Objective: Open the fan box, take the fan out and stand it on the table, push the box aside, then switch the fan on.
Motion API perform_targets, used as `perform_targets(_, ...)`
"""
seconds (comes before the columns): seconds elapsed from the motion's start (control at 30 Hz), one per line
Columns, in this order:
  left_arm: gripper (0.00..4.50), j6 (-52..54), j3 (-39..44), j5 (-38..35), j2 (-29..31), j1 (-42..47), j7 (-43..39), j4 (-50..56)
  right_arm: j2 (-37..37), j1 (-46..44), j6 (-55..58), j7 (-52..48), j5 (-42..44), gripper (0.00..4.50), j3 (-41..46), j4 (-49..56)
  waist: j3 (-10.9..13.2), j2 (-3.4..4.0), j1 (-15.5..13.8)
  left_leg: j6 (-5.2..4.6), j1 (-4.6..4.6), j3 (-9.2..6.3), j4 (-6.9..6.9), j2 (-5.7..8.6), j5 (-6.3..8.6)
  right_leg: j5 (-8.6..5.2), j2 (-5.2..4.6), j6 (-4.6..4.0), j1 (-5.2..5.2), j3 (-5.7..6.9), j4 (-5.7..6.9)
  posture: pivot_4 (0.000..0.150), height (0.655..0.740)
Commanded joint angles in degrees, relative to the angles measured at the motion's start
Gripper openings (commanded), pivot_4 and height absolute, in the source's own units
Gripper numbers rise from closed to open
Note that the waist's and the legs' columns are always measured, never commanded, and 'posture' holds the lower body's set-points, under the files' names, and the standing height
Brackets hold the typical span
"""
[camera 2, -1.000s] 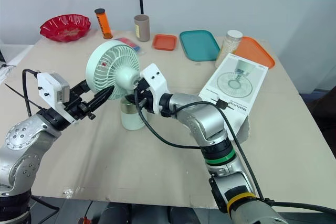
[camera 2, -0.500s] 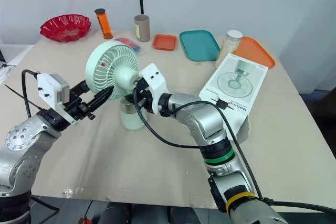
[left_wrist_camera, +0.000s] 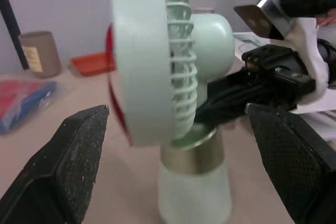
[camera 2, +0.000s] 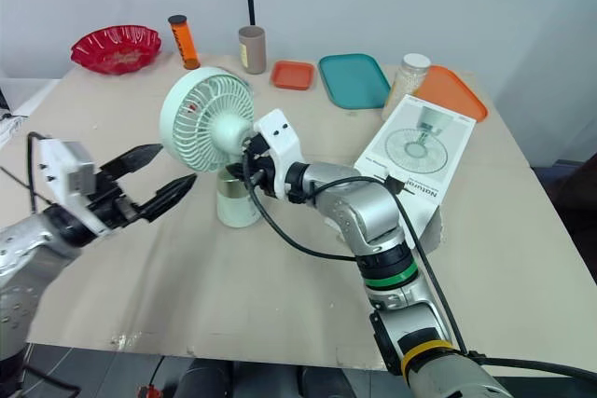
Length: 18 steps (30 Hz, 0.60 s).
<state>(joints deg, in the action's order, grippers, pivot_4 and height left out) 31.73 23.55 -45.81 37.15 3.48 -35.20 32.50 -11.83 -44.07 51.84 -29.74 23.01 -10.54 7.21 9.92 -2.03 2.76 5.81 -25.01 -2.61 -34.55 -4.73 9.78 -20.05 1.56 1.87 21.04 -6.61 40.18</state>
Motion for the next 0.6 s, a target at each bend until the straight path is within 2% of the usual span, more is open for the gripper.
perform_targets(0.03,4.45,8.38,11.49,-14.51,5.87,-3.79,-4.45,-3.41,-2.52,-0.83,-4.08,-2.65,0.44,0.93,2.81,2.07,0.01,-0.02,0.03,0.0,-0.05,-0.02,0.0,0.0,0.0,0.0,0.0,0.0,0.03,0.03,-0.02,0.15,0.7389)
perform_targets(0.1,4.45,12.48,15.46,-18.21,10.24,-6.08,-7.41,-6.83,-5.73,-0.22,-7.91,-5.35,-1.41,0.93,1.64,1.81,0.06,0.02,0.02,0.0,-0.09,-0.02,0.02,0.0,0.0,-0.01,-0.03,-0.01,0.09,0.05,-0.03,0.15,0.7389)
perform_targets(0.23,4.45,7.42,13.56,-10.06,13.84,-6.65,-13.18,-12.28,-10.06,1.64,-12.08,-14.37,3.4,0.93,4.05,4.75,0.19,0.18,-0.08,0.0,-0.11,-0.03,0.01,0.05,-0.01,-0.02,-0.11,-0.02,0.1,0.12,-0.04,0.15,0.7389)
perform_targets(0.4,4.45,2.35,5.5,-2.82,12.71,-2.78,-15.18,-14.85,-14.6,5.89,-15.4,-24.67,8.27,0.93,5.18,9.21,0.23,0.22,-0.09,0.01,-0.12,-0.03,0.07,0.0,-0.01,-0.02,-0.06,-0.06,0.11,0.13,-0.04,0.15,0.7389)
perform_targets(0.47,4.45,1.33,2.31,-2.36,11.04,-1.25,-16.46,-14.73,-15.01,7.07,-14.96,-26.73,11.15,0.93,5.97,10.66,0.24,0.24,-0.11,0.03,-0.11,-0.04,0.07,0.0,-0.03,-0.02,-0.05,-0.07,0.11,0.13,-0.03,0.15,0.7389)
perform_targets(0.5,3.95,0.43,0.42,-1.47,10.13,-0.95,-17.2,-14.5,-15.27,7.84,-15.67,-27.97,11.87,0.93,5.92,11.52,0.24,0.24,-0.04,0.04,-0.11,-0.04,0.06,0.0,-0.03,-0.01,-0.05,-0.08,0.09,0.14,-0.03,0.15,0.7389)
perform_targets(0.6,3.08,-2.9,-5.08,2.33,8.39,-1.08,-19.78,-13.79,-15.94,10.12,-19.65,-29.5,9.37,0.93,3.76,12.57,0.24,0.24,0.0,0.04,-0.09,-0.02,0.06,0.0,-0.03,-0.01,-0.04,-0.08,0.08,0.12,-0.03,0.15,0.7389)
